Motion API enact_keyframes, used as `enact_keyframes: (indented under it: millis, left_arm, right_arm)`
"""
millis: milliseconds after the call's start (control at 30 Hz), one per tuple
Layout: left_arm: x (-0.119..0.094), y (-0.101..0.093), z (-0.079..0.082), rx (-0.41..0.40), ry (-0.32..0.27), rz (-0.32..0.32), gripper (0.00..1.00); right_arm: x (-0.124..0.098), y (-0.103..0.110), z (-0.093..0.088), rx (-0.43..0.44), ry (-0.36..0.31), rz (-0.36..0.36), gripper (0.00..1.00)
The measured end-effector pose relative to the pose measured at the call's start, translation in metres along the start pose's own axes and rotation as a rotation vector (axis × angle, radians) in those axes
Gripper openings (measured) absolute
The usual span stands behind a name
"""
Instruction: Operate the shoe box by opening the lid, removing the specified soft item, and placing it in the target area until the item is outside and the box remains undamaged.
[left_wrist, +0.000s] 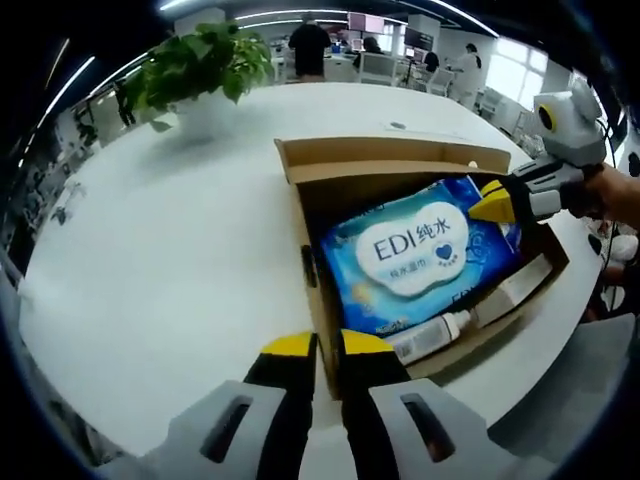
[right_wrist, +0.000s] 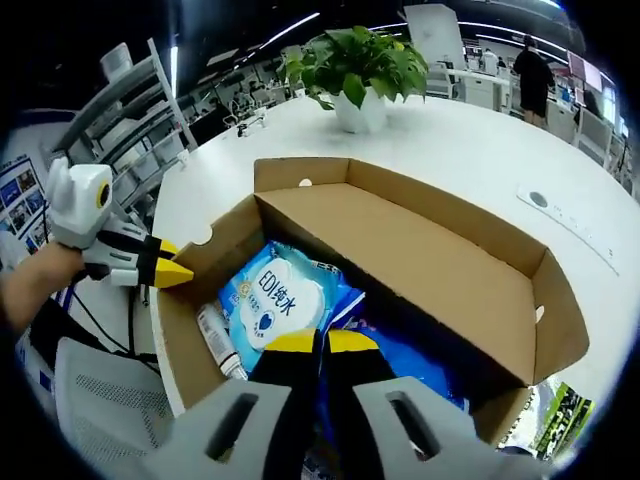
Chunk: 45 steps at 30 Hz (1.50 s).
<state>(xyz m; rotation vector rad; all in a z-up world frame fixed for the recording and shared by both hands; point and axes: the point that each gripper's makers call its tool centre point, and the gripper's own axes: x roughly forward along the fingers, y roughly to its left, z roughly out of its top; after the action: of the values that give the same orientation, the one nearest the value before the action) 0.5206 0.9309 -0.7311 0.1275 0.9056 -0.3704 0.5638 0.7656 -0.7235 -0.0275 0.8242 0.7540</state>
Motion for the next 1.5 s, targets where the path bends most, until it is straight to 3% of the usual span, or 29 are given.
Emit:
enact_keyframes:
  millis: [533, 900, 1133, 1500]
  left_arm:
    - [0.0, 0.0, 0.0, 0.015, 0.018, 0.006, 0.05]
    - [-0.003, -0.001, 0.002, 0.057, 0.031, 0.023, 0.07]
    - [-0.009, -0.008, 0.02, 0.088, -0.015, 0.021, 0.17]
    - [-0.004, -0.012, 0.026, 0.142, -0.007, 0.027, 0.25]
  right_arm:
    - [-0.026, -0.011, -0.007, -0.041, 0.003, -0.031, 0.0]
    - [-0.028, -0.019, -0.017, -0.049, 0.025, -0.063, 0.0]
    - [-0.026, -0.026, -0.024, -0.04, 0.04, -0.067, 0.0]
    - [-0.024, -0.031, -0.029, -0.038, 0.053, -0.066, 0.0]
